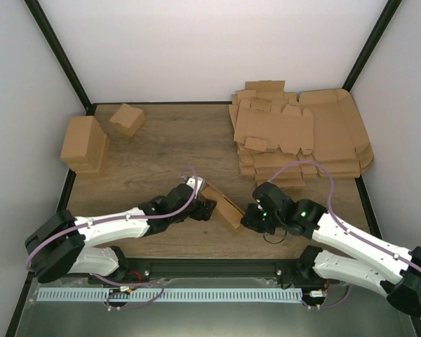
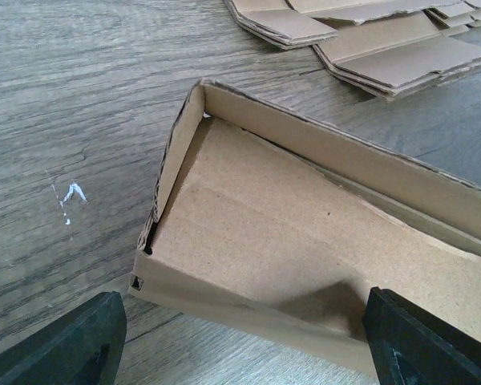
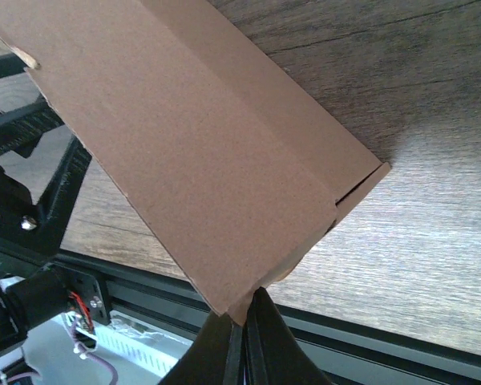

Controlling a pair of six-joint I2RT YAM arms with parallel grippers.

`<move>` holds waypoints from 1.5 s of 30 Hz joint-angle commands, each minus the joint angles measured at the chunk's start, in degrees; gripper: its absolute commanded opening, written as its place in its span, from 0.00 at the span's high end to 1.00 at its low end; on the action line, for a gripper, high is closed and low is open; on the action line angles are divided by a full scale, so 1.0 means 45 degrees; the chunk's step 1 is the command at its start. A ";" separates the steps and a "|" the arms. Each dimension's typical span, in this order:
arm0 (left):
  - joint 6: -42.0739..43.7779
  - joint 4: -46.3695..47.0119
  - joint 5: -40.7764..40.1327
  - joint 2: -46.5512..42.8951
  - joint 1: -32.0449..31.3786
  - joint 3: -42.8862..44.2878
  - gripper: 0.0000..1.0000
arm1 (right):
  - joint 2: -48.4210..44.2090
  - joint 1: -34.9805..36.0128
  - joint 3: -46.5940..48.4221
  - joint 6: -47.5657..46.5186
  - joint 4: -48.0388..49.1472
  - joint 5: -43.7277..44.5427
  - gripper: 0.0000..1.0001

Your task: Fold the paper box

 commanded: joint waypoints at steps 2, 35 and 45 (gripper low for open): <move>0.0262 -0.1094 0.0205 0.0453 -0.0374 0.0044 0.16 | -0.0756 0.0078 -0.0190 0.1187 0.1055 0.0044 0.99; 0.0136 -0.1794 -0.0441 0.1240 -0.0639 0.0804 0.16 | -0.0154 0.0059 0.0525 0.0967 -0.1004 -0.0227 0.99; 0.0095 -0.1895 -0.0522 0.1634 -0.0662 0.1054 0.16 | 0.0285 0.0059 0.1094 0.0308 -0.2008 0.0048 0.99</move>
